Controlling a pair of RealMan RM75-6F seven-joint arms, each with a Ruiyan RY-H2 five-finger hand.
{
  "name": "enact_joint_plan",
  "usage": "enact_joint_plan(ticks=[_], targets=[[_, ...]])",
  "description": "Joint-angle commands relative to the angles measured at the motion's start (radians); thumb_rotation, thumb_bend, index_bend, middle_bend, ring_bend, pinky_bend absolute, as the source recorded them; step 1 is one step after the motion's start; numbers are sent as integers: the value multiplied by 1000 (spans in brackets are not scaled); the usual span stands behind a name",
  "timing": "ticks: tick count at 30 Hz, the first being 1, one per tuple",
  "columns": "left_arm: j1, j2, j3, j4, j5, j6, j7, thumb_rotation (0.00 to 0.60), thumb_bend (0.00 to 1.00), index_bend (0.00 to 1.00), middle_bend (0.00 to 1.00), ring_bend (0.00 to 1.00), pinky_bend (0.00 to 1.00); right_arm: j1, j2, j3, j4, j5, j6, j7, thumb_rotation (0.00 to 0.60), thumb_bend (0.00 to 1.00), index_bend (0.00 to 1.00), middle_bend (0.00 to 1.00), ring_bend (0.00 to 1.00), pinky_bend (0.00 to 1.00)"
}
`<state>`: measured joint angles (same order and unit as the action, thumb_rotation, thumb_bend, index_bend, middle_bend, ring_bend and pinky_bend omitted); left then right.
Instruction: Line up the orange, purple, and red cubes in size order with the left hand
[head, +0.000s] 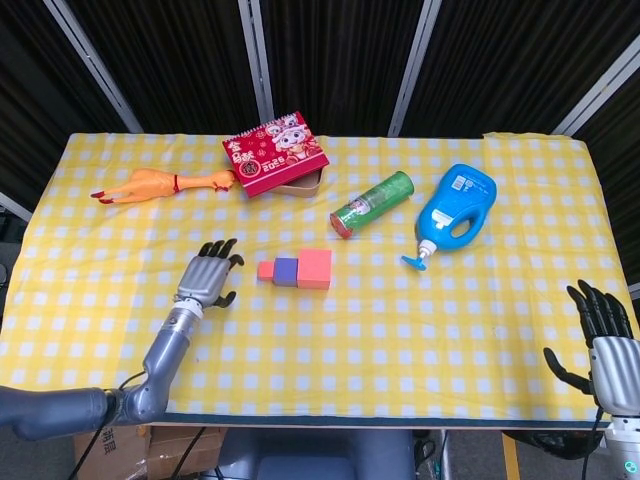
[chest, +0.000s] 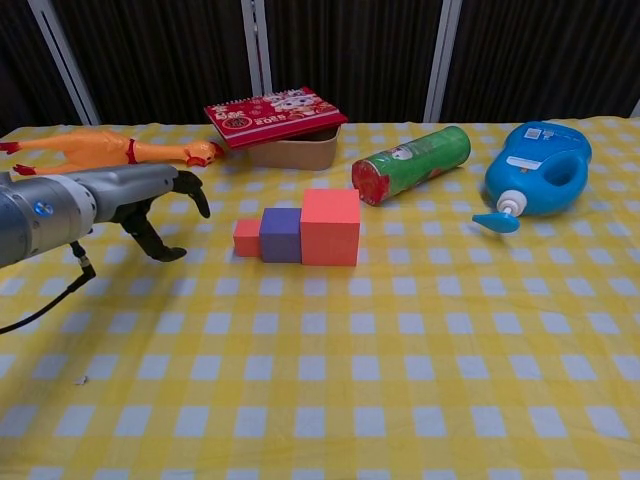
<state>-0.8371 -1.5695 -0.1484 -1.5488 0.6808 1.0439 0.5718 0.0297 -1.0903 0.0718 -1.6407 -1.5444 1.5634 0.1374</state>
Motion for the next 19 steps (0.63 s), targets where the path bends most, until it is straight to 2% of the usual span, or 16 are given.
enact_joint_plan(ticks=[1, 3, 9, 16, 19], targets=[[94, 95, 27, -96, 149, 116, -102, 600, 299, 72, 0, 0, 8, 1, -1, 3, 2, 2, 1, -9, 600, 367, 0, 0, 0, 36], [141, 138, 52, -131, 231, 178, -142, 600, 267, 4, 0, 0, 8, 1, -3, 5, 6, 6, 2, -20, 600, 368, 0, 0, 0, 36], [310, 272, 171, -178, 474, 401, -225, 600, 181, 0, 0, 0, 0, -3, -14, 16, 12, 26, 11, -74, 600, 367, 0, 0, 0, 36], [477, 378, 279, -185, 627, 581, -304, 600, 160, 0, 0, 0, 0, -3, -33, 20, 23, 22, 27, -135, 600, 367, 0, 0, 0, 36], [531, 393, 294, -158, 675, 640, -360, 600, 160, 0, 0, 0, 0, -5, -38, 18, 25, 15, 32, -151, 600, 366, 0, 0, 0, 36]])
